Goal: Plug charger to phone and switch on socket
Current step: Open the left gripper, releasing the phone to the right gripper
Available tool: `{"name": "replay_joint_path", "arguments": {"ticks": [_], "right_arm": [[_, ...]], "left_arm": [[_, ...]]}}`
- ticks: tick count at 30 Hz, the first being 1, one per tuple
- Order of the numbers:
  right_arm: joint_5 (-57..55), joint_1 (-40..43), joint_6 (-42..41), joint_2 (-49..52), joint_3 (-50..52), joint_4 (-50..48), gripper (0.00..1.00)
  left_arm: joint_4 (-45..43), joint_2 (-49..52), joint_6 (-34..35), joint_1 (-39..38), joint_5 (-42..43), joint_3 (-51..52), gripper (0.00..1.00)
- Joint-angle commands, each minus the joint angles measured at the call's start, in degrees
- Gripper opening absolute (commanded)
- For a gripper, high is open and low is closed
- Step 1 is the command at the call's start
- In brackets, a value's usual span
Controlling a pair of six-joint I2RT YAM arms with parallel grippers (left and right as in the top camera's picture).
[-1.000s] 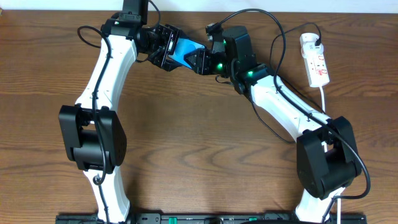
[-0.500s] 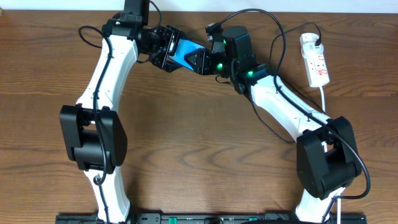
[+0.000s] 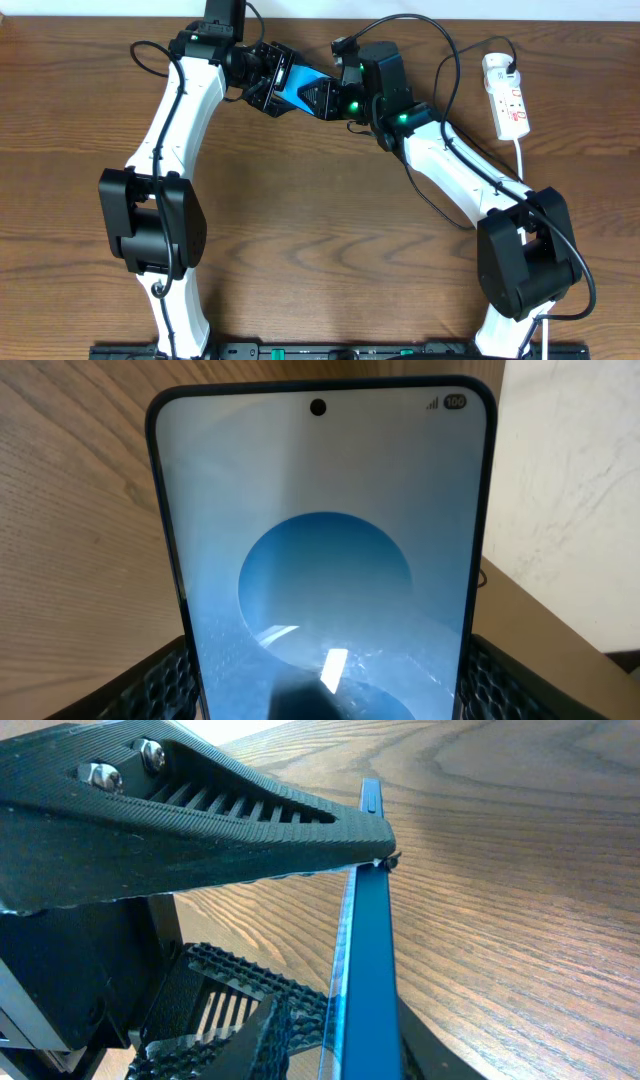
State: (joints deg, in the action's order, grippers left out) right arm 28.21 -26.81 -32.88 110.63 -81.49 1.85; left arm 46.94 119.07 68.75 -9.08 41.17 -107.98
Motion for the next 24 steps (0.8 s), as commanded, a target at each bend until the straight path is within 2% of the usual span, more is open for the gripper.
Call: {"name": "replay_joint_path", "arguments": {"ticks": [1,24], "right_arm": [[-0.48,-0.39,0.79,-0.09,-1.01,0.09,0.24],[-0.48,-0.39,0.76,-0.09,-1.01,0.04,0.12]], "left_arm": [[0.09,-2.34,-1.01,-1.25,3.17,-1.66,0.07],[0.09,-2.34,-1.03,-1.25,2.75,-1.66,0.07]]}}
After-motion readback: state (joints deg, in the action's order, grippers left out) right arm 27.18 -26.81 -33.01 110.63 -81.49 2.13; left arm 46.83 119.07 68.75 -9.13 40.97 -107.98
